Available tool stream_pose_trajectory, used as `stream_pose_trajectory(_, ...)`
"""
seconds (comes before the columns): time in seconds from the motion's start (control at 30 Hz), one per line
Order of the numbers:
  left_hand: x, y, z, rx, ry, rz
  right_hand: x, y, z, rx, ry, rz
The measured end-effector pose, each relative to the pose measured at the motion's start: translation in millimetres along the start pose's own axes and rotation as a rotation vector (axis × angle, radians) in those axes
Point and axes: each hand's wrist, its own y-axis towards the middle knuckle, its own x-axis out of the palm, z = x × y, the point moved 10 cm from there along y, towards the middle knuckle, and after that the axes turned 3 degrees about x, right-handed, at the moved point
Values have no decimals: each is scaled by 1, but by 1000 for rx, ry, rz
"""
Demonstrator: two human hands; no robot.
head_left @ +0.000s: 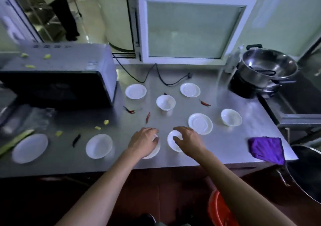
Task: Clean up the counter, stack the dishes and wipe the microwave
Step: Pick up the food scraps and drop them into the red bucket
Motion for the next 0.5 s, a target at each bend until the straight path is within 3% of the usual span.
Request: stream_pose_trajectory(0.5,-42,-76,-190,-438,-82,164,129,95,-157,-322,45,-299)
